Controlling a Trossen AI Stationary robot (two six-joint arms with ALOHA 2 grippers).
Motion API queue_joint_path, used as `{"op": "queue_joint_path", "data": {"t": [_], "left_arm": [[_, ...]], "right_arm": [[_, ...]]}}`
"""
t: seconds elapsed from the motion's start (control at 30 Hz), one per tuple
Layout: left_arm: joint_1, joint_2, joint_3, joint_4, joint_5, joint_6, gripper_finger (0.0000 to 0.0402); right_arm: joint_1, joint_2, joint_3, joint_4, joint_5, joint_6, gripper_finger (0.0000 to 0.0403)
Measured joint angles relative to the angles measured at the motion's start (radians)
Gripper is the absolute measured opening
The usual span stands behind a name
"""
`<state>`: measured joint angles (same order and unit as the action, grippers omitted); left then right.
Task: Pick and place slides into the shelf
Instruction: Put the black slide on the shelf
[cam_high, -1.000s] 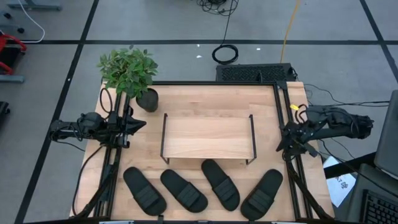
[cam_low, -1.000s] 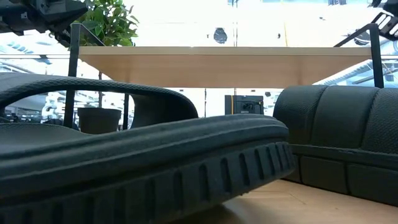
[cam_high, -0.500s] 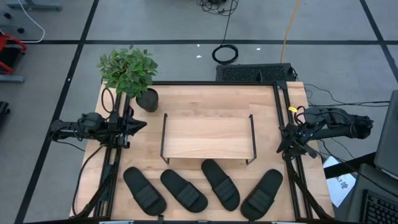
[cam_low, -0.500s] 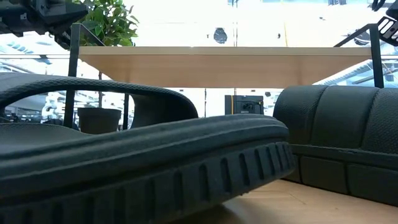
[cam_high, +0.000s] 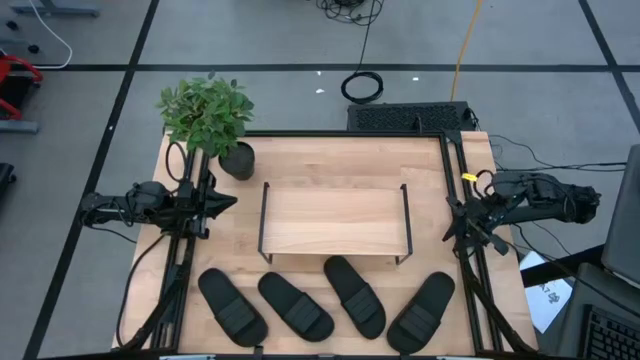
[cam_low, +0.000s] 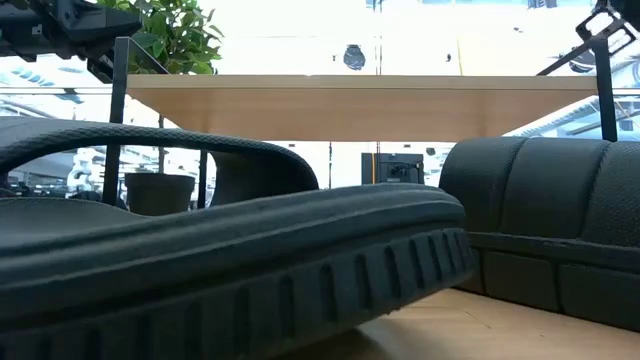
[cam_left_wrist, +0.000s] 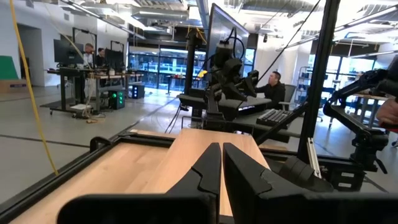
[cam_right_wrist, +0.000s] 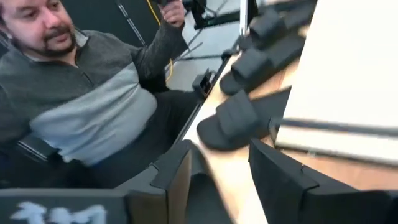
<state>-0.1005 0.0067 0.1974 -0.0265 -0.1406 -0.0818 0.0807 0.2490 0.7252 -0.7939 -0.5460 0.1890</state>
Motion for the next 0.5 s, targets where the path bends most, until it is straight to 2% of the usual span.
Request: {"op": "queue_joint_path", "data": {"t": [0.07,0.17,0.33,0.5], "left_arm": [[0.000,0.000,0.000,0.000,0.000,0.001,0.0021],[0.000,0.000,0.000,0.001,0.000,0.017,0.0021],[0.000,0.000,0.000,0.001,0.000,0.024,0.0021],[0.000,0.000,0.000,0.000,0.000,0.024,0.0021]], "right_arm": [[0.000,-0.007,0.016,0.033,0.011,-0.070,0.0127],[0.000,-0.020,0.048,0.038,0.081,-0.183,0.0094],[0.000,-0.049,0.070,0.079,0.157,-0.321,0.0016],[0.000,-0.050,0.070,0.150,0.179,-0.339,0.0012]]}}
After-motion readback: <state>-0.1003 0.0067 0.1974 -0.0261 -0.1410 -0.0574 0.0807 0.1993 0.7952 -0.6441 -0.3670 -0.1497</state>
